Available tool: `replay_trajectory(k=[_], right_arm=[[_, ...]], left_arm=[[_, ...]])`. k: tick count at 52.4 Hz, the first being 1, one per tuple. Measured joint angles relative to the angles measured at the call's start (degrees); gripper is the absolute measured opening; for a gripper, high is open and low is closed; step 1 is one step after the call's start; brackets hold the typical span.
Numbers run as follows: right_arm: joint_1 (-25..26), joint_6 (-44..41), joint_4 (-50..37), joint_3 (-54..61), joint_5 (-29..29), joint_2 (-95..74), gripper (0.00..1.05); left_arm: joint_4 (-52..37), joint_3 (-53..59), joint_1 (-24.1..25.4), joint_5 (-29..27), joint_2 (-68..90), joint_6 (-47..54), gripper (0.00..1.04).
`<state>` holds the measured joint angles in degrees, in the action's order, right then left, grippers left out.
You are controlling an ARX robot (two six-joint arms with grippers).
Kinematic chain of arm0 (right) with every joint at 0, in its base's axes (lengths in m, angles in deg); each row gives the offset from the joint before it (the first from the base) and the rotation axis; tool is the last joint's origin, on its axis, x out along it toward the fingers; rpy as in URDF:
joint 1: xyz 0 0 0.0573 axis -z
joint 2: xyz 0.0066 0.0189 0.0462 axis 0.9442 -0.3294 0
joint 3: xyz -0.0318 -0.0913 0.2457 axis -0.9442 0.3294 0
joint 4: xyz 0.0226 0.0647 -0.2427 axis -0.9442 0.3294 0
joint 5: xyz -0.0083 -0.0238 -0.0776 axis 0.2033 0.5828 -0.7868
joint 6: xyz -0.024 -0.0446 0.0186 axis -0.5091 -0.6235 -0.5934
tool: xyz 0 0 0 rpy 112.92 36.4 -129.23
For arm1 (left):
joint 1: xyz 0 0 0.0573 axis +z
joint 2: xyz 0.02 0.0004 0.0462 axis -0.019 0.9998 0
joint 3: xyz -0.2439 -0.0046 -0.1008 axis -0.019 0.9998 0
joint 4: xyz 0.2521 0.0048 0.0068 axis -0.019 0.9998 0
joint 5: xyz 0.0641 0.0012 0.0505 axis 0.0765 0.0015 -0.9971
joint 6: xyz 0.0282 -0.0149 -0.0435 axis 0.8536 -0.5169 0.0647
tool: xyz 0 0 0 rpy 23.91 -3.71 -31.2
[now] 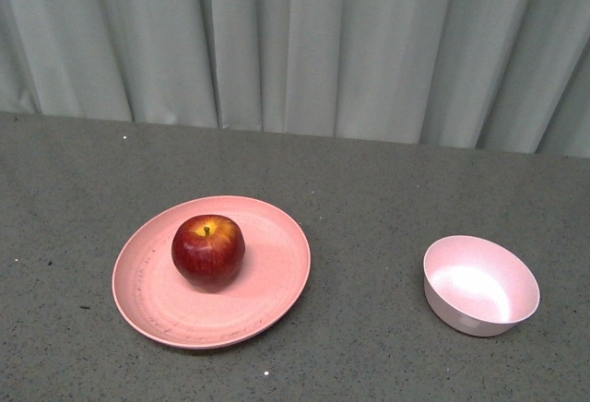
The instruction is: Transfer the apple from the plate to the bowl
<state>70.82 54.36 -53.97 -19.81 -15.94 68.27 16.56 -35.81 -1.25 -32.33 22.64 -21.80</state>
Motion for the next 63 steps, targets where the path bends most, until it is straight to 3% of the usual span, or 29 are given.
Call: replay_trajectory(k=[63], right_arm=[[0.00, 0.00, 0.00, 0.00, 0.00, 0.00, 0.95]], left_arm=[[0.00, 0.00, 0.00, 0.00, 0.00, 0.00, 0.98]])
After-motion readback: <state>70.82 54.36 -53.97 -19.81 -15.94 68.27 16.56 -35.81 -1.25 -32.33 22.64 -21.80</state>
